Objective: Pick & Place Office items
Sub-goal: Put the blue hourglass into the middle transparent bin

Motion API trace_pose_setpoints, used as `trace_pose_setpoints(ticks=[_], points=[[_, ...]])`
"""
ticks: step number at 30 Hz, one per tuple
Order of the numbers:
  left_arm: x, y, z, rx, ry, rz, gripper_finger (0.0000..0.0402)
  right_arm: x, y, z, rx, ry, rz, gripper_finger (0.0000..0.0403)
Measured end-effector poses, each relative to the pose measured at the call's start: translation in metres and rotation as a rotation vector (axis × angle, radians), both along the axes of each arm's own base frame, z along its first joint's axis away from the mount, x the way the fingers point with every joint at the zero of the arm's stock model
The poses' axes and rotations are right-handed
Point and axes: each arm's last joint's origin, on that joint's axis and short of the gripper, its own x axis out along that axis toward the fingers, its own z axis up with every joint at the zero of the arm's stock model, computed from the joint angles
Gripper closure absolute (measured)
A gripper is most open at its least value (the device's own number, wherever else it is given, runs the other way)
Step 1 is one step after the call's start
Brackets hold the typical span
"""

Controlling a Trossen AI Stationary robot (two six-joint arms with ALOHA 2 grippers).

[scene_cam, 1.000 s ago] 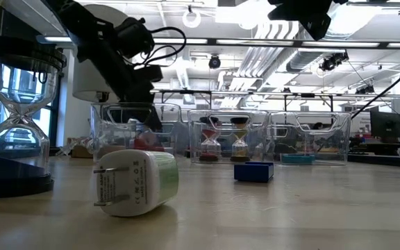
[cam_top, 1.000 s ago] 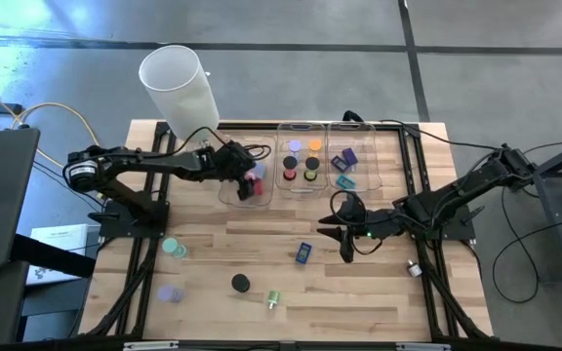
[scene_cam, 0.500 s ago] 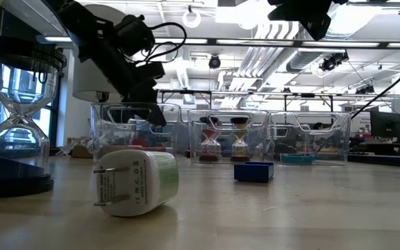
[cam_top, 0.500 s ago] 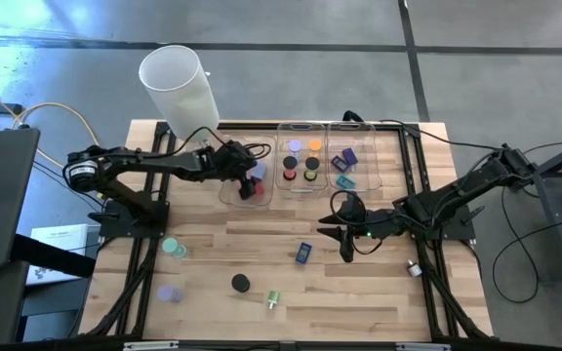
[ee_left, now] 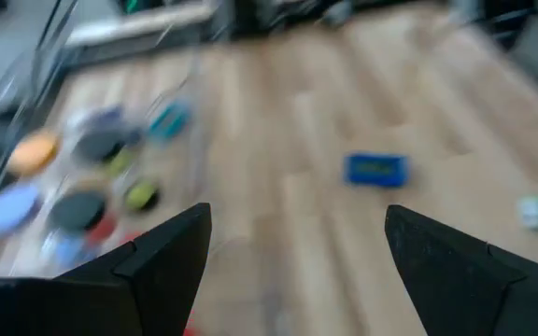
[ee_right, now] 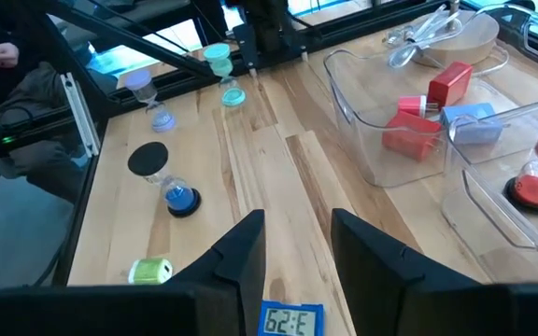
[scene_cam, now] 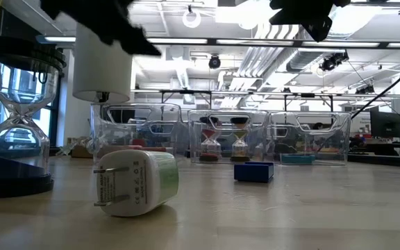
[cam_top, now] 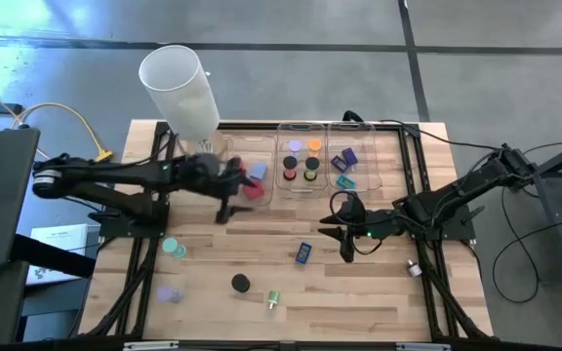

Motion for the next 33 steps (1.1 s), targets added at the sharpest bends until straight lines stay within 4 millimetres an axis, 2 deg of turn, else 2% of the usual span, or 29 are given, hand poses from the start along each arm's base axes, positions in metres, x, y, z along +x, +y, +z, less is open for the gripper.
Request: trace_pose_setpoints(ticks=[3, 6, 13, 16, 33], points=[[-0.01, -0.018, 0.013, 0.0, -0.062, -0.07, 0.0089, 0.0, 0.0, 0.0, -0.001, 0.0, -0.001, 0.0292], [-0.017, -0.031, 0.02, -0.029, -0.103, -0.068, 0.0089, 0.0, 0.0, 0.0, 0.0, -0.001, -0.001, 0.0292], [-0.014, -0.055, 0.031, -0.207, -0.225, 0.084, 0.0089, 0.0, 0.0, 0.001, 0.01, -0.007, -0.004, 0.0292], [-0.013, -0.066, 0.035, -0.257, -0.265, 0.066, 0.0089, 0.0, 0.0, 0.001, 0.013, -0.01, -0.003, 0.0292], [-0.024, -0.102, 0.032, -0.181, -0.233, -0.129, 0.0089, 0.001, 0.0, 0.001, 0.037, -0.014, -0.013, 0.0292]])
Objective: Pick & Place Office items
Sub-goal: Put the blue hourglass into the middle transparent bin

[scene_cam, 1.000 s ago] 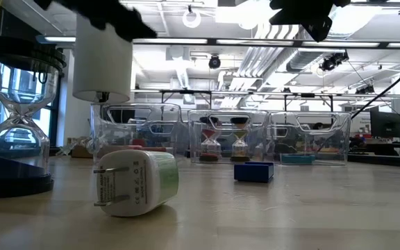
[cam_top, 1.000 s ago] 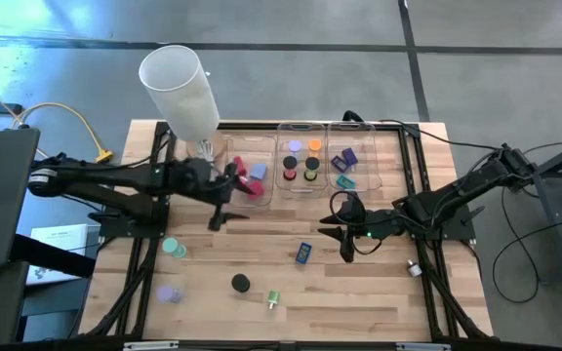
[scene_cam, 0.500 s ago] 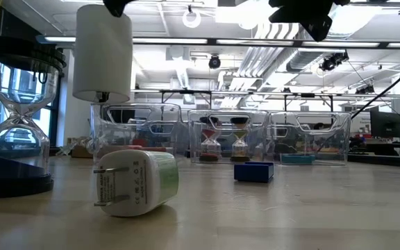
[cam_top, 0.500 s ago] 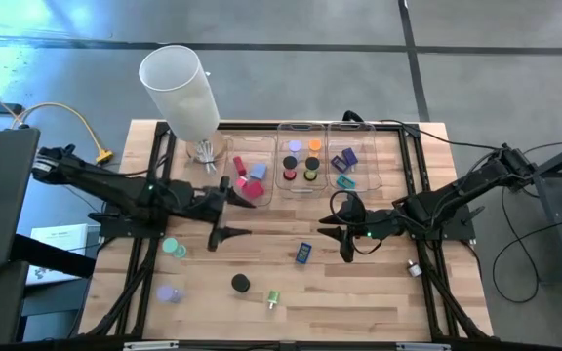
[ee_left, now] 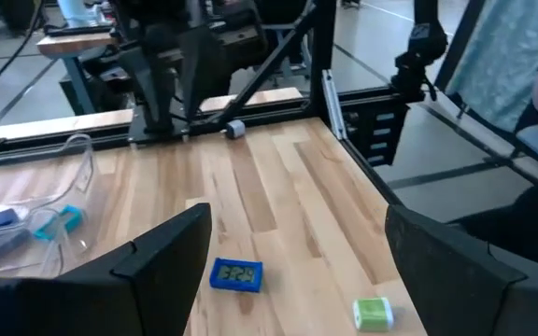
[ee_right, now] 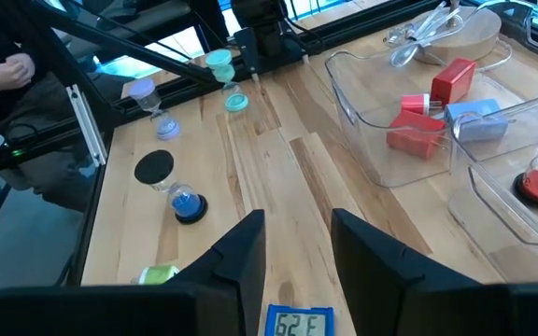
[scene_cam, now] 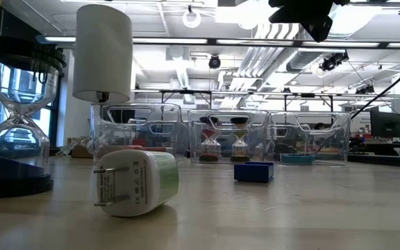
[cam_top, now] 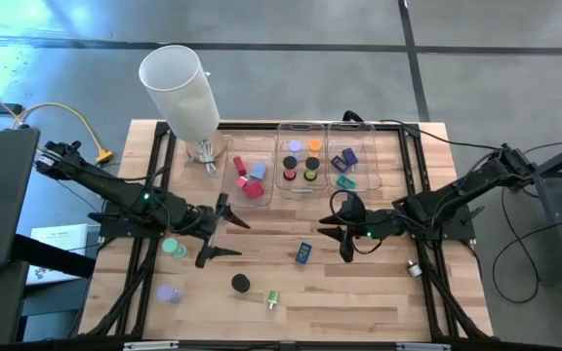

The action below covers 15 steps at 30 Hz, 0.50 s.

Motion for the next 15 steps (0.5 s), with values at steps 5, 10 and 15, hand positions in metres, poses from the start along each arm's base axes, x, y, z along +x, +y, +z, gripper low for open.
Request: trace_pose_setpoints(ticks=[5, 10, 15], points=[[-0.003, -0.006, -0.002, 0.006, 0.015, -0.029, 0.0089, 0.0, 0.0, 0.0, 0.0, 0.0, 0.0, 0.0292], [-0.006, -0.01, -0.006, -0.018, 0.066, -0.044, 0.0089, 0.0, 0.0, 0.0, 0.0, 0.0, 0.0, 0.0292], [-0.004, -0.017, -0.016, -0.053, 0.148, -0.048, 0.0089, 0.0, 0.0, 0.0, 0.0, 0.001, 0.0, 0.0292]])
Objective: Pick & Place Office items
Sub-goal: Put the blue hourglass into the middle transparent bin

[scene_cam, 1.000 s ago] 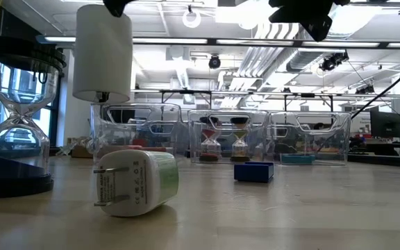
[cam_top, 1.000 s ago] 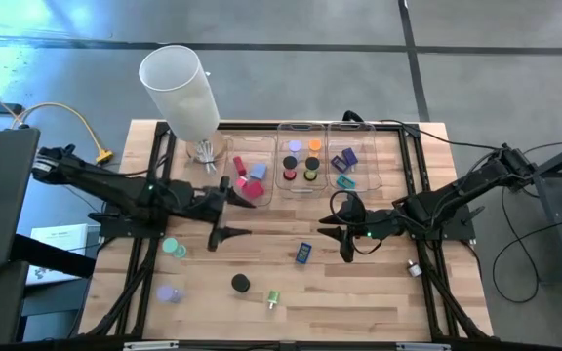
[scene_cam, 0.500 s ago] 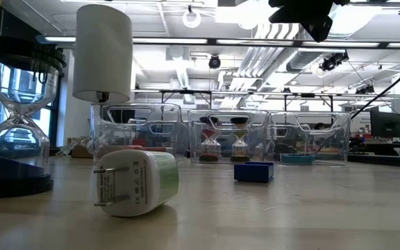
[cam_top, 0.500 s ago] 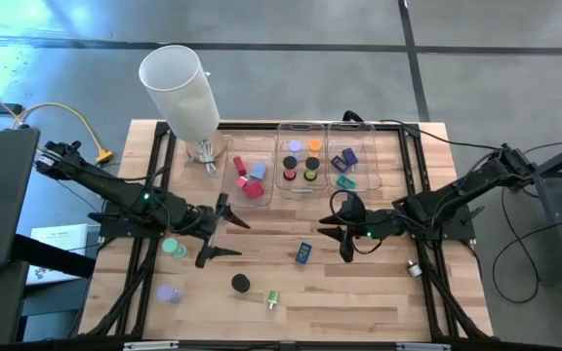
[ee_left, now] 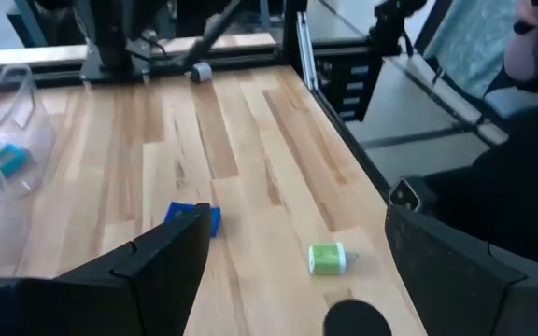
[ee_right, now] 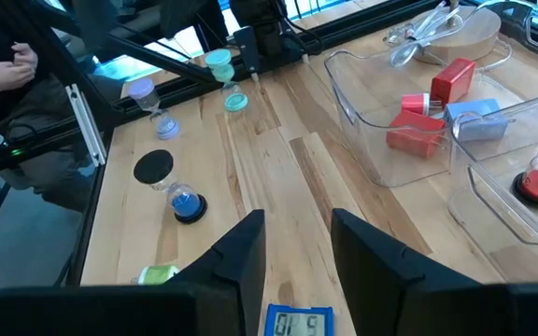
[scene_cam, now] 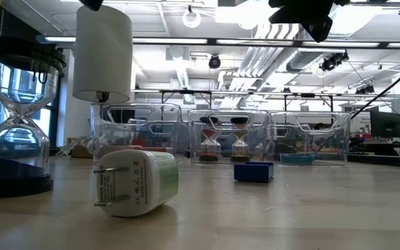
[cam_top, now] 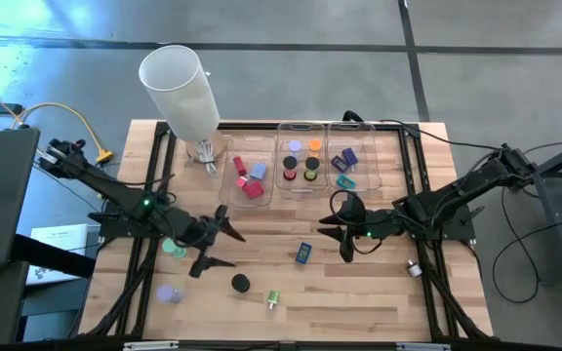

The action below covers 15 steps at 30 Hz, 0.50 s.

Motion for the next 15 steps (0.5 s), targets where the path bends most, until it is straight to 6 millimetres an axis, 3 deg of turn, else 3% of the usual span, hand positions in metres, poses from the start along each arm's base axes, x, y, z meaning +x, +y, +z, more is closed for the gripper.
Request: trace_pose_setpoints(ticks=[15], points=[[0.019, -0.028, -0.034, 0.1, 0.108, -0.001, 0.0089, 0.0, 0.0, 0.0, -0.001, 0.002, 0.0, 0.0292]])
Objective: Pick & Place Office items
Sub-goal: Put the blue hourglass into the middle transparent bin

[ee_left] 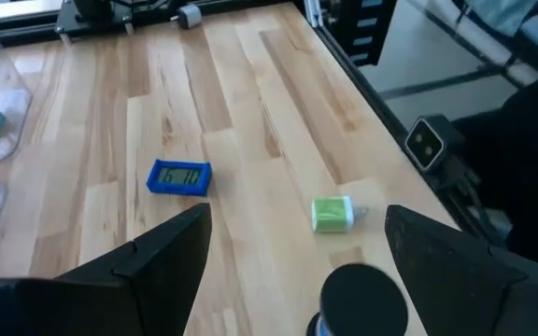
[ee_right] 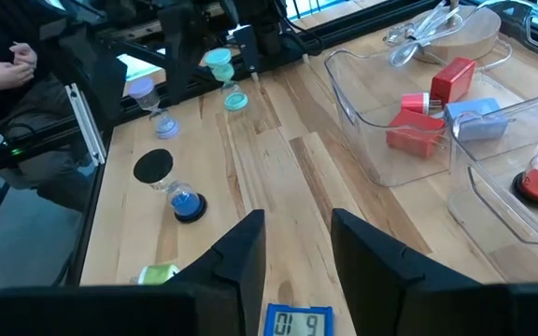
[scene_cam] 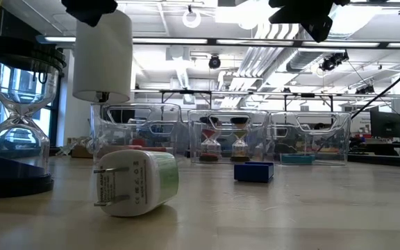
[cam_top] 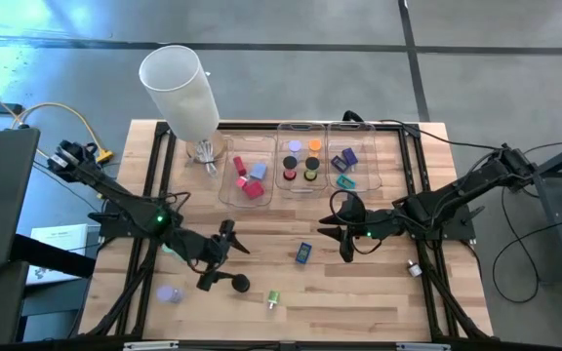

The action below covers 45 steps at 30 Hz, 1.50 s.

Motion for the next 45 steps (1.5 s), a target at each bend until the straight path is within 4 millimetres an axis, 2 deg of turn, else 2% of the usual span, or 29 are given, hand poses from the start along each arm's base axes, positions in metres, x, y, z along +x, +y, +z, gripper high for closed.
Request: trace_pose_setpoints(ticks=[9, 18, 25, 35, 45], points=[[-0.007, -0.02, -0.005, -0.032, 0.002, 0.045, 0.0089, 0.0, 0.0, 0.0, -0.008, 0.005, 0.003, 0.0292], [-0.005, -0.037, -0.011, -0.035, 0.021, 0.043, 0.0089, 0.0, 0.0, 0.0, -0.007, 0.001, 0.003, 0.0292], [-0.004, -0.043, -0.021, 0.033, 0.034, 0.061, 0.0089, 0.0, 0.0, 0.0, -0.002, 0.0, 0.001, 0.0292], [-0.004, -0.046, -0.024, 0.008, 0.04, 0.12, 0.0089, 0.0, 0.0, 0.0, 0.001, -0.001, 0.0, 0.0292], [-0.009, -0.057, -0.029, 0.013, 0.057, 0.067, 0.0089, 0.0, 0.0, 0.0, 0.005, -0.001, -0.001, 0.0292]])
